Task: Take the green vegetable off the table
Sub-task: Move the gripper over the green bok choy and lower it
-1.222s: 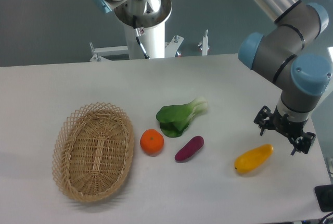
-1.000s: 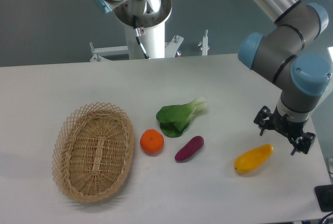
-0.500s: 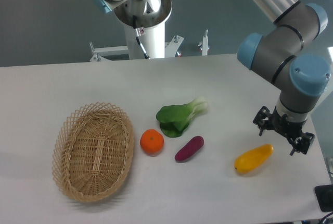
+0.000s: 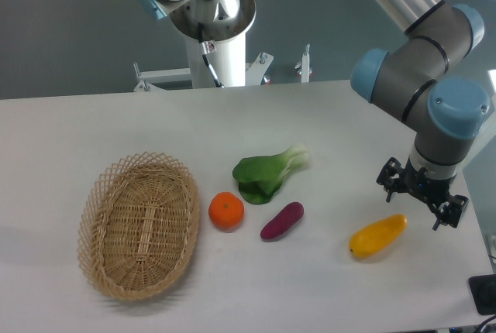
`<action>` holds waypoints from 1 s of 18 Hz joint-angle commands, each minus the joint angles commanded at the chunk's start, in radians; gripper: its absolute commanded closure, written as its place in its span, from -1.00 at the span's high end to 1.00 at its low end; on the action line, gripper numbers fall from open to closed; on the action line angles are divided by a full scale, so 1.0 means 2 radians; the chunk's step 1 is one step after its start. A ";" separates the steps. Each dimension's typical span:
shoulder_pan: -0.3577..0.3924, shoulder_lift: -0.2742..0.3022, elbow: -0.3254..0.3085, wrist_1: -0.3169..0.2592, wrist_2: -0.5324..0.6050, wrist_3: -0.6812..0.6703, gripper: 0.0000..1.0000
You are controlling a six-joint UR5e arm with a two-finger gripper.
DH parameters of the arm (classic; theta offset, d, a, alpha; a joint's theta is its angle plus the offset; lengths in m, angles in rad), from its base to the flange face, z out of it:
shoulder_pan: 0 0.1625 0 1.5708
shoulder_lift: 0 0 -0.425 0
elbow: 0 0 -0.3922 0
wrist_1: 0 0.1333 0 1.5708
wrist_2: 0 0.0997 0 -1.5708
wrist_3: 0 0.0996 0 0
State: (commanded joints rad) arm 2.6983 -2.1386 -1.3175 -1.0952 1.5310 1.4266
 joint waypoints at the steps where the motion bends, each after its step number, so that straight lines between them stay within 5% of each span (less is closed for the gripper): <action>1: 0.001 0.015 -0.017 0.001 -0.003 0.000 1.00; 5: -0.001 0.077 -0.095 0.006 -0.029 0.002 1.00; 8: -0.005 0.087 -0.119 0.006 -0.035 0.002 1.00; 14: -0.019 0.120 -0.215 0.008 -0.034 0.008 1.00; 18: -0.030 0.135 -0.245 0.008 -0.032 0.008 1.00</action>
State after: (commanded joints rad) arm 2.6386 -1.8684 -1.8069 -1.0784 1.4665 1.4419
